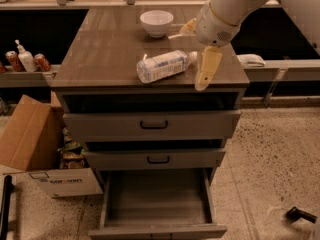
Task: Place blue plastic bottle into bottom drawer
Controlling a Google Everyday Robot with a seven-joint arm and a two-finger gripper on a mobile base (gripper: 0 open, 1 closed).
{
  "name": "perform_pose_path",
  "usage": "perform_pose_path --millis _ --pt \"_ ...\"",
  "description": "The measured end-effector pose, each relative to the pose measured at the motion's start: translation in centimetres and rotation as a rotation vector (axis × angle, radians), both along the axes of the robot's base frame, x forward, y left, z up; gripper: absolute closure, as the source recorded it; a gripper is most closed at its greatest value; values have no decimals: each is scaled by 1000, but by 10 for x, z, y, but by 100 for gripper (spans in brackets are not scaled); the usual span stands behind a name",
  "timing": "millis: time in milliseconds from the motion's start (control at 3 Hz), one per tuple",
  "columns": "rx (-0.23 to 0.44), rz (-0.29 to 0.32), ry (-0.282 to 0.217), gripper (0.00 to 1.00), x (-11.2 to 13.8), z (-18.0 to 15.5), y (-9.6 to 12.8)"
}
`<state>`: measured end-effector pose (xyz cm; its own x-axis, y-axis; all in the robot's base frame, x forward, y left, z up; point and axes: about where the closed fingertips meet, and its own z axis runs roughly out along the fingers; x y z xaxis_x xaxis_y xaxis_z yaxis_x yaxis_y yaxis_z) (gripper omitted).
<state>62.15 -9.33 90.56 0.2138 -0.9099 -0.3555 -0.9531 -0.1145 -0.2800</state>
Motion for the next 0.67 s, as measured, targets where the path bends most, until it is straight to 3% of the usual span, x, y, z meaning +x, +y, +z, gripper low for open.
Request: perform_pose_path --millis 333,667 --pt "-5 28 -11 0 8 -3 5" --pt "-1 76 -33 0 34 -11 17"
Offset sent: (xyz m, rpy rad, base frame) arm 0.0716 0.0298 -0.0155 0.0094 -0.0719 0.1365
